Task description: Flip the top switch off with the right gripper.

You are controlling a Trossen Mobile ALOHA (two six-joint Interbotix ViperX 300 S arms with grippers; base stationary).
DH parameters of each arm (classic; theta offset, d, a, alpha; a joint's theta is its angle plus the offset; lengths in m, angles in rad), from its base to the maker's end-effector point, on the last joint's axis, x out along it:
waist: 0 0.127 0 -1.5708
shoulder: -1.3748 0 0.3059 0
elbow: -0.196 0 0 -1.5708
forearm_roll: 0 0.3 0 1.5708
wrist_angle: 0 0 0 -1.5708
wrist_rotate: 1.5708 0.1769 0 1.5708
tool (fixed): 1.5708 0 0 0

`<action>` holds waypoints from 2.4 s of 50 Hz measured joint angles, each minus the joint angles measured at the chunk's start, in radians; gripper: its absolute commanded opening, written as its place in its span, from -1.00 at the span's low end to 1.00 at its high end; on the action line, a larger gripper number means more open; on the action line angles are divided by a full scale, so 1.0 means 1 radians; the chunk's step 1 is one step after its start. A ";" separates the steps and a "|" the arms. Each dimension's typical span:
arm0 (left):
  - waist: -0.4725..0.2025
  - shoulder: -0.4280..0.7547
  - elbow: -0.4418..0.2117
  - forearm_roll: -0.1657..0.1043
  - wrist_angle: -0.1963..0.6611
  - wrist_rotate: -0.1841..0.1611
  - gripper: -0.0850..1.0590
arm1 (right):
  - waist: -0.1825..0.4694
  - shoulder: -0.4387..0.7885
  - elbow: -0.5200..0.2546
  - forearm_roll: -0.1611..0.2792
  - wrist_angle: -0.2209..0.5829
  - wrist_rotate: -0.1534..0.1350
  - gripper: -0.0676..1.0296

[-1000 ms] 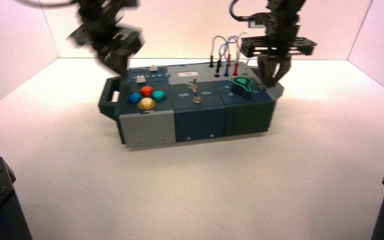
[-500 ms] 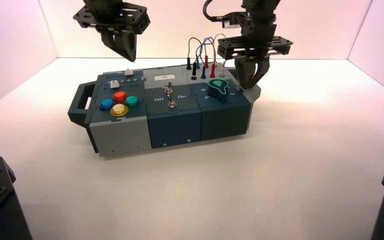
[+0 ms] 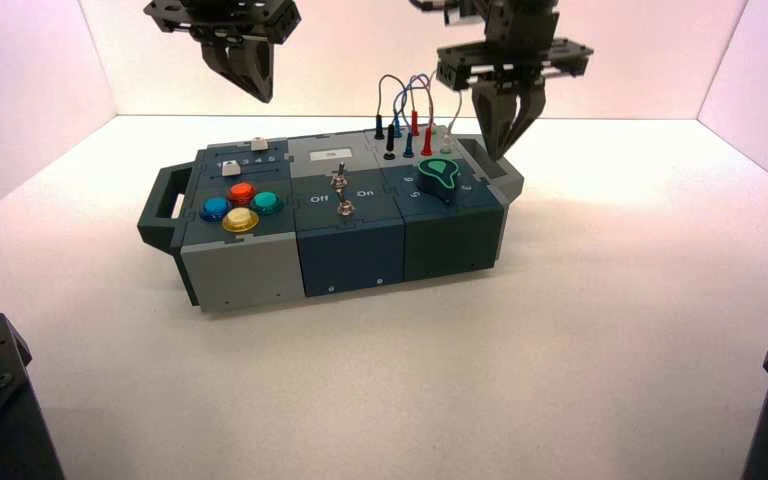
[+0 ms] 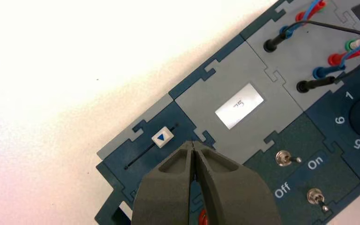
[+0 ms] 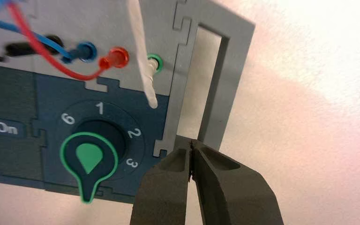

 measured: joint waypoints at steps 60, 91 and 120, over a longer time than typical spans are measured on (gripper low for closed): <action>0.009 -0.155 0.173 0.034 0.107 0.000 -0.91 | 0.097 -0.167 0.104 0.031 -0.069 0.000 -0.92; 0.009 -0.141 0.230 0.123 0.216 -0.025 -0.91 | 0.170 -0.167 0.104 0.063 -0.077 -0.002 -0.92; 0.009 -0.061 0.210 0.252 0.307 -0.046 -0.91 | 0.255 -0.155 0.034 0.098 -0.077 -0.009 -0.92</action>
